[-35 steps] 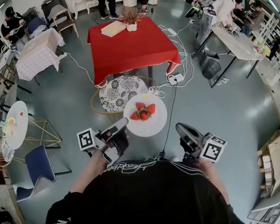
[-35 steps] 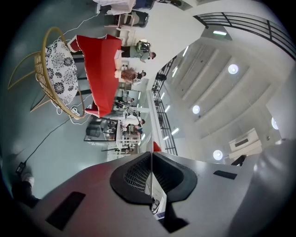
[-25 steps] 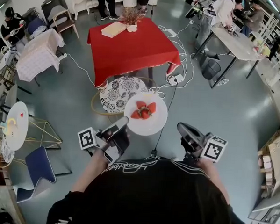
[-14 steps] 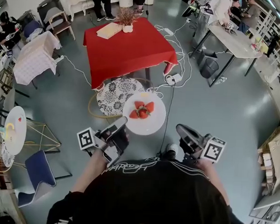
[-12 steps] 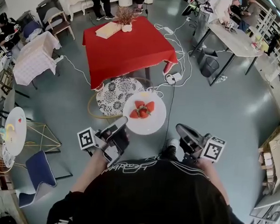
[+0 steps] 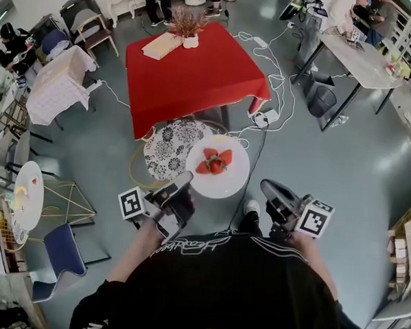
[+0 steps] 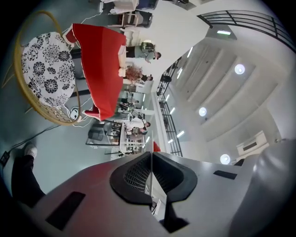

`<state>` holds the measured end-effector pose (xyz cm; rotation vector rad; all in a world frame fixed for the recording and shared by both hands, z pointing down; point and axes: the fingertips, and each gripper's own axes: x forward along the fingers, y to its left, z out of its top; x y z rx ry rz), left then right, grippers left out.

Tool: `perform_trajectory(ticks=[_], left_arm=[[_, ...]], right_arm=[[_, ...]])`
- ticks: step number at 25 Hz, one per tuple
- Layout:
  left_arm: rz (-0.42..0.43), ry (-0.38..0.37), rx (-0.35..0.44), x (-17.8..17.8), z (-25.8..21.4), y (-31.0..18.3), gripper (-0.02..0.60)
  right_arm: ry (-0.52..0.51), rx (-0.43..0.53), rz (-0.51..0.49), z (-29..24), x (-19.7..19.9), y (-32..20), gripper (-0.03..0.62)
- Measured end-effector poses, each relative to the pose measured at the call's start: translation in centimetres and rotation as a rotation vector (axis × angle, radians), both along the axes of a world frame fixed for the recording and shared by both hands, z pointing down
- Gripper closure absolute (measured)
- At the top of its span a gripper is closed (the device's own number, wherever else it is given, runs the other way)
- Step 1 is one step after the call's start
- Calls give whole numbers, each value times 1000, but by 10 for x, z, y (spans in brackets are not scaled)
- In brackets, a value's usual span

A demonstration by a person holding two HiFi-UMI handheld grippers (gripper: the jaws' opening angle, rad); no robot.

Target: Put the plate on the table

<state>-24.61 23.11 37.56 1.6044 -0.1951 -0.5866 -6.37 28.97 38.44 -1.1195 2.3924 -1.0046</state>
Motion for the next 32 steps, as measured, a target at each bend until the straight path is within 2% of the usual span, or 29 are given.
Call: perform_trajectory(ticks=[7,12,18,23,28,32], left_arm=[[-65,-16,-31,58,1,-72,563],[-93,-36,-5,141,-16,-153,563],[-97,-13,20,163,-24,-169,563],[-115,-5,36,223,-33,-201,563],[-146,-7,30,234,-32,-210,563],[-173,-7,20,229,-31,-216,563]], right_arm=[[-6,10,-72,-1,59,-81,586],[-31,7,-98,-9,145,-165,586],[-27,42,-94,-21,163,-180,586],[-23,59,-103,-30,225,-216,586],[-48,56,-111,-31,244,-225,586],[-58,50,-129,-30,241,-237,586]])
